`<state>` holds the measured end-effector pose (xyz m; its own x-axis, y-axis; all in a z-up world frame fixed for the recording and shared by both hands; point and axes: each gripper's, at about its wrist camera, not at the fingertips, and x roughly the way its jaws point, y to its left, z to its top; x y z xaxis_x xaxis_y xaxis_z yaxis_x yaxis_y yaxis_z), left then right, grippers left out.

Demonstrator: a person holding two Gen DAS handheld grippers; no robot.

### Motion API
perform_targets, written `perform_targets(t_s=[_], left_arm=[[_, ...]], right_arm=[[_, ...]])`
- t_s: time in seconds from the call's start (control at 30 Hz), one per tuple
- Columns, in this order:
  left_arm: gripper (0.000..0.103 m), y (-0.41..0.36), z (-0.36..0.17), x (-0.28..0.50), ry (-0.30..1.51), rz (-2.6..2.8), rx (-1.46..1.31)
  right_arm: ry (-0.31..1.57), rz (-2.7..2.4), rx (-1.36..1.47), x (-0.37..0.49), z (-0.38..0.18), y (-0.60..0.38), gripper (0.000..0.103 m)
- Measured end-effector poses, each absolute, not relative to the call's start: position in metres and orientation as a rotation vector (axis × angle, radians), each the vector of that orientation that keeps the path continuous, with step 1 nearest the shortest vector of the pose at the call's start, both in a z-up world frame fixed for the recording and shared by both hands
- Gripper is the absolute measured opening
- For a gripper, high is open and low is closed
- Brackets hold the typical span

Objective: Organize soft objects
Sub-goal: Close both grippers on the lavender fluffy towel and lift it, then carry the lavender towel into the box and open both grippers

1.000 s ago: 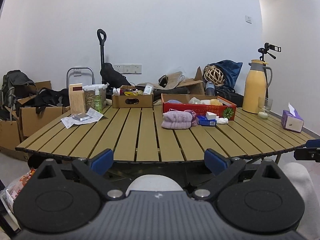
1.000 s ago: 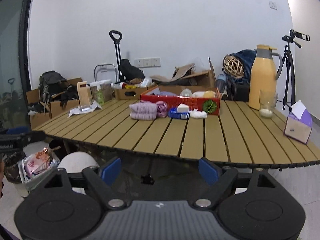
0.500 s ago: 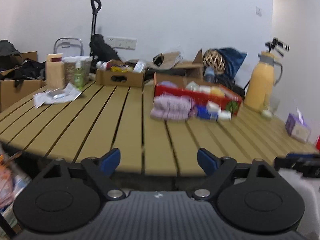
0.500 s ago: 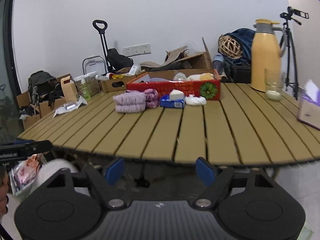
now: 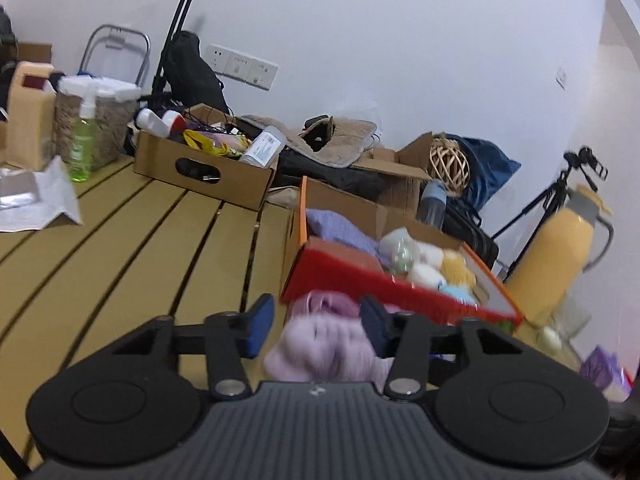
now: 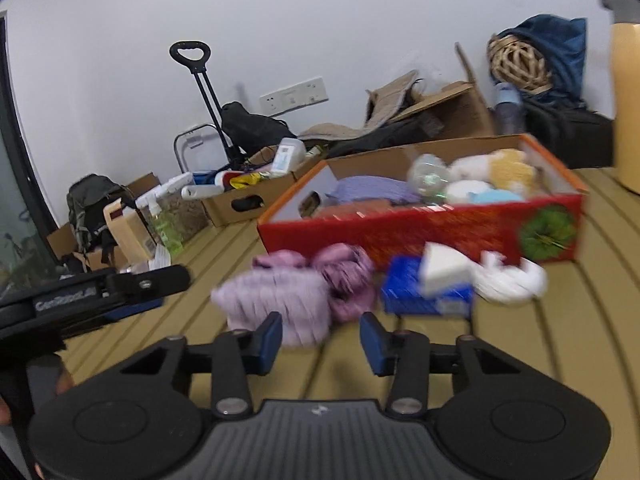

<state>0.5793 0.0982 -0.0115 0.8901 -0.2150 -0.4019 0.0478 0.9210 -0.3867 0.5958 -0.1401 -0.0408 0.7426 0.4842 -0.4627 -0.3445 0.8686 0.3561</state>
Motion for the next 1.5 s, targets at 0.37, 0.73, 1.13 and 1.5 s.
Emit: perform_targets(t_s=[0.37, 0.73, 1.13, 1.5], left_arm=[[0.034, 0.102, -0.047, 0.545, 0.574, -0.224, -0.451], [0.047, 0.1, -0.061, 0.548, 0.621, -0.218, -0.479], [0.02, 0.081, -0.037, 0.512, 0.579, -0.299, -0.501], [0.02, 0.0, 0.016, 0.406, 0.503, -0.475, -0.358]], right_arm=[[0.563, 0.49, 0.225, 0.58, -0.056, -0.133, 0.026], [0.621, 0.494, 0.339, 0.582, -0.072, -0.137, 0.034], [0.628, 0.528, 0.392, 0.559, -0.067, -0.153, 0.021], [0.446, 0.434, 0.394, 0.403, -0.015, -0.235, 0.021]])
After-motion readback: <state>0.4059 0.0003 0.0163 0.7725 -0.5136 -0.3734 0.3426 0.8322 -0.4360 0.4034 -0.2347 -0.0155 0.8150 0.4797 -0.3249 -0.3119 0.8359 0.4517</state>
